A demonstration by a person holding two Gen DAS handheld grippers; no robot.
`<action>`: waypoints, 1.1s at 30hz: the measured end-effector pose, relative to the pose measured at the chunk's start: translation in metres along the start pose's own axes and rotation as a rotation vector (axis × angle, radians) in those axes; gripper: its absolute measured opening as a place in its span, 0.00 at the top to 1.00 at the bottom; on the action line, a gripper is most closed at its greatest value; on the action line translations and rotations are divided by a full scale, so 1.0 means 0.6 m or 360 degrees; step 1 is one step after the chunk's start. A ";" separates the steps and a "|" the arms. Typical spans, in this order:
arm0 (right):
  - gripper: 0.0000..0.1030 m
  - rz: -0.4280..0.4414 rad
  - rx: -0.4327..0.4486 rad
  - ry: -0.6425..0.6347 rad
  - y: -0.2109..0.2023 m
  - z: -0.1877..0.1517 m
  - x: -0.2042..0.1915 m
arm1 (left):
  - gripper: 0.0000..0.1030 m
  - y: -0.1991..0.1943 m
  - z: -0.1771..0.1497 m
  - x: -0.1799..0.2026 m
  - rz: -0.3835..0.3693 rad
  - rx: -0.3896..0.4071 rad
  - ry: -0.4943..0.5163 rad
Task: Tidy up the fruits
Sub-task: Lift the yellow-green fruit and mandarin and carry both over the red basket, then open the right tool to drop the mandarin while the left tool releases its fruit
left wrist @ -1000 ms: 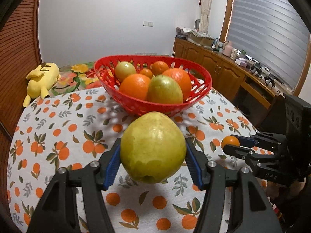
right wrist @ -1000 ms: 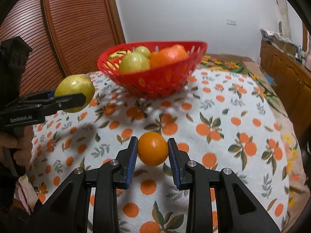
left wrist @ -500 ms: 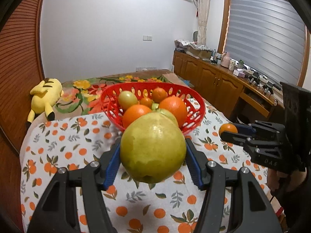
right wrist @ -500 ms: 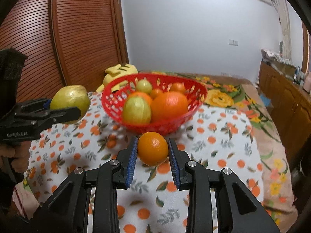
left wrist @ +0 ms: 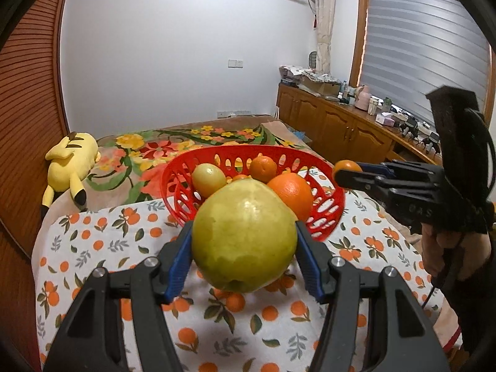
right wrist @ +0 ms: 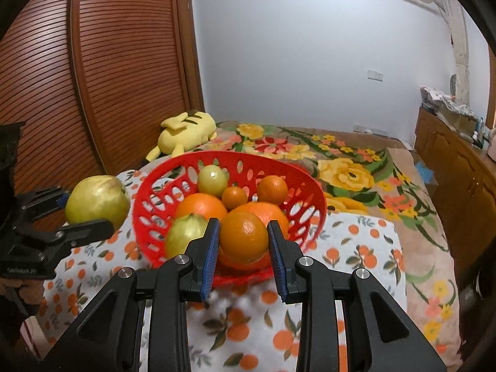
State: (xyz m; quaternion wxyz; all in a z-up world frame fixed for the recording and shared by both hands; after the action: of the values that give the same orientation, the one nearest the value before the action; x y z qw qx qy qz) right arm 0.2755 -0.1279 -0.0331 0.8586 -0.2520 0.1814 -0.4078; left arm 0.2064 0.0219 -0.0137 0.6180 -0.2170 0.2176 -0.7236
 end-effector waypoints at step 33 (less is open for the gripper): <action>0.49 0.0062 -0.0032 0.0052 0.085 0.013 0.045 | 0.41 0.150 0.048 -0.046 0.0091 -0.0112 -0.0017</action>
State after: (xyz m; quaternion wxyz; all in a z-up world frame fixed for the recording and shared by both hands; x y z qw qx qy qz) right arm 0.3268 -0.1197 -0.0594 0.8607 -0.2505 0.2044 -0.3933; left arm 0.2995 0.0351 -0.0440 0.6315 -0.2360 0.2457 -0.6965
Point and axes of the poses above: each gripper's, at about its wrist camera, not at the fingertips, and y roughly the way its jaws point, x to its right, z to its top, the point moved 3 cm from there along y, roughly the way its jaws point, and after that the axes turned 6 degrees about z, right-handed, at the moved point
